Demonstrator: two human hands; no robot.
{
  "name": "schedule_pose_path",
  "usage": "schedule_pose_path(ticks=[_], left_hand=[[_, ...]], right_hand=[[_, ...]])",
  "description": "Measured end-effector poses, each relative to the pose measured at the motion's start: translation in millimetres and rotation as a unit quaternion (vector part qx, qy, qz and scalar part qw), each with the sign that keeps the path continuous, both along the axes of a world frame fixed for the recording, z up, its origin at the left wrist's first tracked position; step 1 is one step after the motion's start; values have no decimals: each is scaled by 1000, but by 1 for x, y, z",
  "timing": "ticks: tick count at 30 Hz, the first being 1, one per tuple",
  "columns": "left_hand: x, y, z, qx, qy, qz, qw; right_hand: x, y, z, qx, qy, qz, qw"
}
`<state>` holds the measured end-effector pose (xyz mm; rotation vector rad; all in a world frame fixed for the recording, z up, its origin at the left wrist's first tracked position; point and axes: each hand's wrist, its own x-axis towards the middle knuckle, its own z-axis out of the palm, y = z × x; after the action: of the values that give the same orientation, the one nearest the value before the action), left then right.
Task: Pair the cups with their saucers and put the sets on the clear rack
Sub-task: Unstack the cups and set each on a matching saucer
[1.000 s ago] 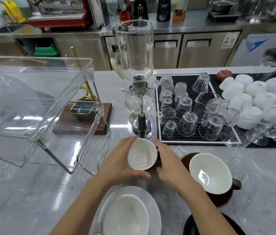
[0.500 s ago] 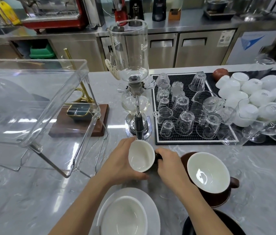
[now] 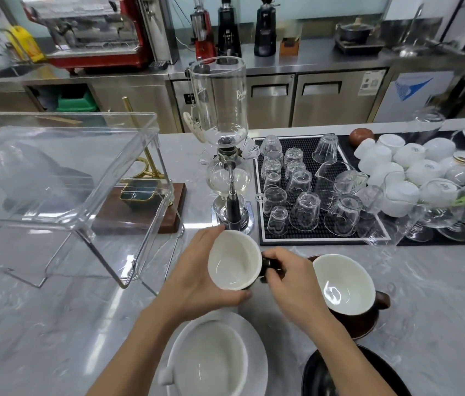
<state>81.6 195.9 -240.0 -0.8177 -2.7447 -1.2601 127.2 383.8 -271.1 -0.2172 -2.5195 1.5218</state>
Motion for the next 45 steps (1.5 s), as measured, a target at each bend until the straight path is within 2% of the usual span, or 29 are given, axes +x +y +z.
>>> schedule_pose_path(ticks=[7,12,19,31,36,45], left_hand=[[25,-3,8,34,-7,2,999],[44,5,14,63,-17,-31,997],[64,17,21,58,-14,-69,996],[93,49,12,45,-33,-141,988],[105,62,6,-7,-28,-197,980],[123,80,-12,-46,-40,-273,960]], right_hand=[[29,19,18,-147,10,82,986],[54,33,27,-201,1,106,974],[86,48,30,-205,1,89,975],[142,67,20,-213,0,-10,977],[168,76,11,-206,-9,-58,977],[206,86,5,-191,-40,-122,973]])
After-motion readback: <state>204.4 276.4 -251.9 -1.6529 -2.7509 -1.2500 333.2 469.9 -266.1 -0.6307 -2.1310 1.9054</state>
